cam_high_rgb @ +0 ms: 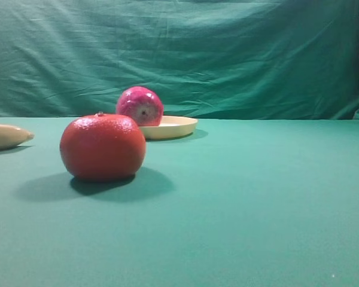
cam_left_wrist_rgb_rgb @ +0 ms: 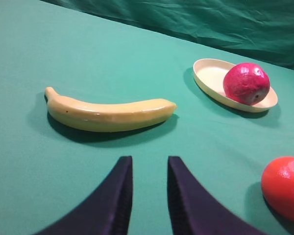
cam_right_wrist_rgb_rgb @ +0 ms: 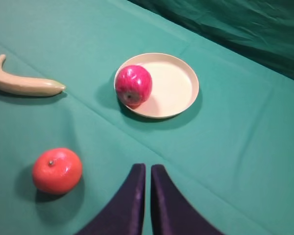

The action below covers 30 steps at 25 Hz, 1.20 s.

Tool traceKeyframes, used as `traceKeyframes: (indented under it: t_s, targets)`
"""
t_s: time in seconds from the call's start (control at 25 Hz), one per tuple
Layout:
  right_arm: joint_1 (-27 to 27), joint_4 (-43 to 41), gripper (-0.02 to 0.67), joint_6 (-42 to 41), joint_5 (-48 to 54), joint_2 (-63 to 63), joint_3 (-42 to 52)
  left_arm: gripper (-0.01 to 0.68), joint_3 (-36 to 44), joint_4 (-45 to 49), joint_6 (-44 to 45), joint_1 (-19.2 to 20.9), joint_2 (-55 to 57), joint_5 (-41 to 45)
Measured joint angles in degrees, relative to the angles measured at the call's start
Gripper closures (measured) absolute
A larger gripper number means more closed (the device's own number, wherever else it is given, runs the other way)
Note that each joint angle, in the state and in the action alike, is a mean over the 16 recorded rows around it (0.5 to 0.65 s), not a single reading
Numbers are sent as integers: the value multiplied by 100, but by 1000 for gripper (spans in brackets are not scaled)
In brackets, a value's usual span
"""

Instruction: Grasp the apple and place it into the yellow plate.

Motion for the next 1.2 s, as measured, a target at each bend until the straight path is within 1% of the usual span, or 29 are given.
traceKeyframes:
  t_s: [0.28, 0.64, 0.92, 1.2]
  targets:
    - [0, -52, 649, 0, 69, -1016, 686, 516, 0, 0, 0, 0, 0, 0]
    - [-113, -233, 649, 0, 121, -1609, 907, 516, 0, 0, 0, 0, 0, 0]
    - [-582, -317, 649, 0, -243, -2302, 1332, 516, 0, 0, 0, 0, 0, 0]
    - [-1298, -312, 649, 0, -839, -3574, 2415, 516, 0, 0, 0, 0, 0, 0]
